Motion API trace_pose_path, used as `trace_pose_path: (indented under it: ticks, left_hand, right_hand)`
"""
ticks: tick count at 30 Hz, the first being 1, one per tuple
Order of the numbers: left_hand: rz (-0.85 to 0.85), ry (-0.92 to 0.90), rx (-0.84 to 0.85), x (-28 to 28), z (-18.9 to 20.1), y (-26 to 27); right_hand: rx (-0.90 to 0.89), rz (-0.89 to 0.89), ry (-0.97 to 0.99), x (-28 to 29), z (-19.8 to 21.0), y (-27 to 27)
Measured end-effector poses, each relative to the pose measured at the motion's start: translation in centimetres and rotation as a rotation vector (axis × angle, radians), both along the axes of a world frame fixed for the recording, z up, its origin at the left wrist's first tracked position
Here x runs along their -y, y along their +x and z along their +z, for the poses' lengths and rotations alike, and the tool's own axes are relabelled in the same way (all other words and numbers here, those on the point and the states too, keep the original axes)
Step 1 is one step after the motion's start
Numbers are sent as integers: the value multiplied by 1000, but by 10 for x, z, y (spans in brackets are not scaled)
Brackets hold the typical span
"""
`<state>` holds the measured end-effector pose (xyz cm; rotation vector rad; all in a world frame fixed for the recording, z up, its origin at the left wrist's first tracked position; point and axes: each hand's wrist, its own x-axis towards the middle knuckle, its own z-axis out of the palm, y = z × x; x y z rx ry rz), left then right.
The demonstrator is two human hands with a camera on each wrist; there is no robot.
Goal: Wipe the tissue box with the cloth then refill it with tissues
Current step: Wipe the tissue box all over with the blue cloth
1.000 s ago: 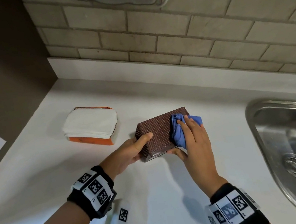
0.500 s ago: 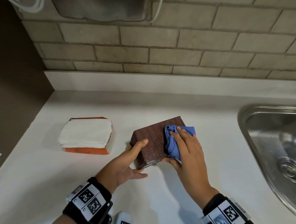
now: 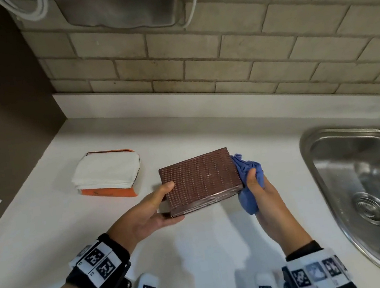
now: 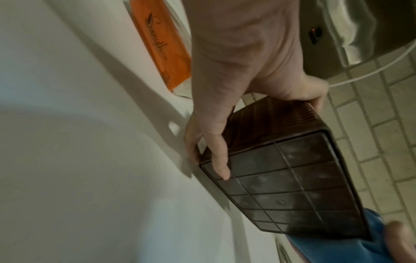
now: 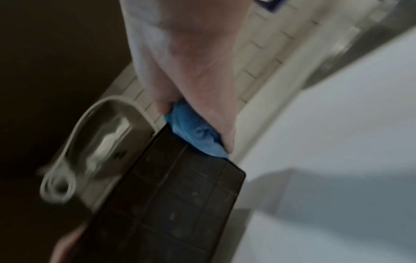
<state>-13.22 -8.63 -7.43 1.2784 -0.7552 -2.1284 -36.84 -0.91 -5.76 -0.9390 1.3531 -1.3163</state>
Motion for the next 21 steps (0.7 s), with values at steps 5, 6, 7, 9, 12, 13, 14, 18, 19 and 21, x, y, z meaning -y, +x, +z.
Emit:
trace_pose_path:
  ticks: [5,6,7,9,12,13,14,18,19,21]
  left_hand:
    - [-4,-15,-102,-2,4,3]
    - [-15,-21,-124,-2,5,3]
    - [-20,-27,-145,-2,6,2]
    - [-12,-33,-169,-3,10,1]
    - [17,-14,-198,-3,10,0]
    - [32,0,-215,-3,10,0]
    - [50,17,-244,-2,9,-1]
    - [161,96,-425,-1,10,-10]
    - [193,118,-473,-1,11,-14]
    - [245,144,-538,1,14,-20]
  right_hand:
    - [36,138,-16,2,15,-8]
    - [39,132,-19,2,15,-8]
    - [49,118,-20,3,16,-9]
    - [63,98,-14,3,16,-10]
    - [8,85,-28,3,21,-8]
    - [-29,78,-48,3,23,-6]
    - [-63,71,-69,3,26,-4]
    - [-130,29,-120,3,33,9]
    - [-138,13,-129,4,35,12]
    - [-156,-25,-152,3,37,20]
